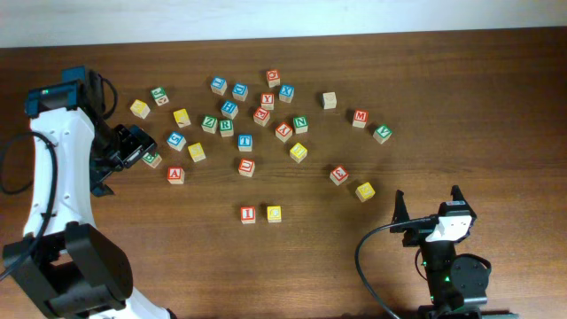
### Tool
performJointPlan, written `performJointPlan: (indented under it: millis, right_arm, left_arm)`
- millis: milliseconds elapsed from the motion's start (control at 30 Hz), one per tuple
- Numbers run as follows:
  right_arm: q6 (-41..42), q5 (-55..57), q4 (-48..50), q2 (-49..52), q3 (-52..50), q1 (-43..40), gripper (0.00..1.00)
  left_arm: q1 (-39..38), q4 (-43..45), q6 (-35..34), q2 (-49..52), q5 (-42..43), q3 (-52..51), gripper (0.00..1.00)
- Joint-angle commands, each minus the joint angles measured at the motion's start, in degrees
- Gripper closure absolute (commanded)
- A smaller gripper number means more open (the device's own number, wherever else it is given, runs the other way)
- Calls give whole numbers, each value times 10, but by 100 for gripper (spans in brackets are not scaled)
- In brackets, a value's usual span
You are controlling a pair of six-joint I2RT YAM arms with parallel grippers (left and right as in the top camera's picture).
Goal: Spell out ICRA
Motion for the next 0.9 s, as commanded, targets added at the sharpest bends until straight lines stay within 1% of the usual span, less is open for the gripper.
performJointPlan:
  millis: [0, 33, 133, 267, 367, 733, 767, 800, 867]
  right_arm:
    - [-1, 5, -3, -4, -3, -3, 2]
    - [-1, 5, -3, -4, -3, -3, 2]
    - [-1, 5, -3, -4, -3, -3, 2]
    - [-1, 5, -3, -4, -3, -3, 2]
    - [-1, 5, -3, -4, -3, -3, 2]
    - [-2, 5, 0, -4, -3, -3, 2]
    - [-1, -7, 9, -4, -3, -3, 2]
    - [5, -49, 18, -4, -3, -3, 2]
    - [65, -233, 30, -4, -3, -3, 2]
  left_arm:
    - [0, 4, -8, -12, -30, -2, 1]
    - [2, 1, -8, -12, -52, -2, 1]
    - [15, 3, -13, -12, -45, -2, 1]
    - [14, 3, -13, -12, -46, -2, 0]
    - [14, 31, -12, -12, -46, -2, 1]
    - [14, 31, -12, -12, -46, -2, 1]
    - [14, 31, -12, -12, -46, -2, 1]
    - [14, 31, -12, -12, -46, -2, 1]
    - [14, 31, -12, -12, -46, -2, 1]
